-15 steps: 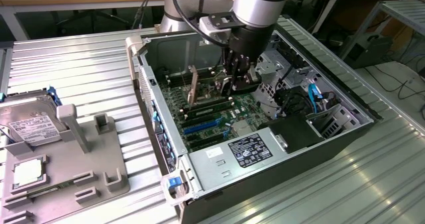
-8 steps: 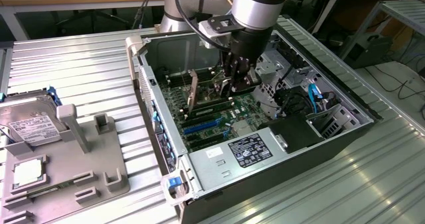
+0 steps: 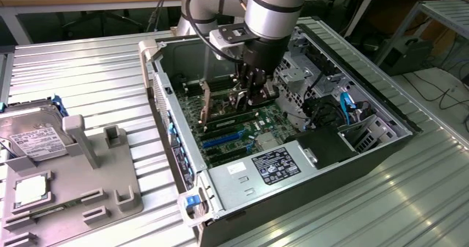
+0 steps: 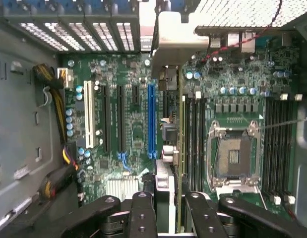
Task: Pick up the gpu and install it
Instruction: 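Insert the gpu into the slot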
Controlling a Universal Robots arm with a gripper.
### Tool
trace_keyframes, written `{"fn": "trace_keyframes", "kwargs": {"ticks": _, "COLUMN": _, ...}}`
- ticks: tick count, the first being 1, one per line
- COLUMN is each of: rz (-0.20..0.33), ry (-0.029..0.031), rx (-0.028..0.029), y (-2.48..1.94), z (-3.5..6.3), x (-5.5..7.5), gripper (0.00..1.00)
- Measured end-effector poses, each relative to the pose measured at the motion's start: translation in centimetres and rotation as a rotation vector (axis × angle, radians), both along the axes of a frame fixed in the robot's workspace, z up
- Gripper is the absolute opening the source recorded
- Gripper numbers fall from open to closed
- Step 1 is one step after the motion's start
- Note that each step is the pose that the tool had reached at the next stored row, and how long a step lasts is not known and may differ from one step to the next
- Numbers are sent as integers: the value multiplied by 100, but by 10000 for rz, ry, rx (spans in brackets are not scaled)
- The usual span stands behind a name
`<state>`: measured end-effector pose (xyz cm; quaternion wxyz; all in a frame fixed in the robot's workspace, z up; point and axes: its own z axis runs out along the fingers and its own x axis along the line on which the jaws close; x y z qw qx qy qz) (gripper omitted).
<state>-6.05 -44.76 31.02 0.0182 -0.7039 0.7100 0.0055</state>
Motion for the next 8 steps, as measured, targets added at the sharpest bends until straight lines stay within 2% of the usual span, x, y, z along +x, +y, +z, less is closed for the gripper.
{"fn": "trace_keyframes", "kwargs": {"ticks": 4, "rz": 2, "ry": -143, "rx": -3, "y": 5, "z": -34, "x": -29, "gripper": 28}}
{"fn": "trace_keyframes", "kwargs": {"ticks": 8, "rz": -4, "ry": -163, "rx": -4, "y": 5, "z": -67, "x": -61, "gripper": 28}}
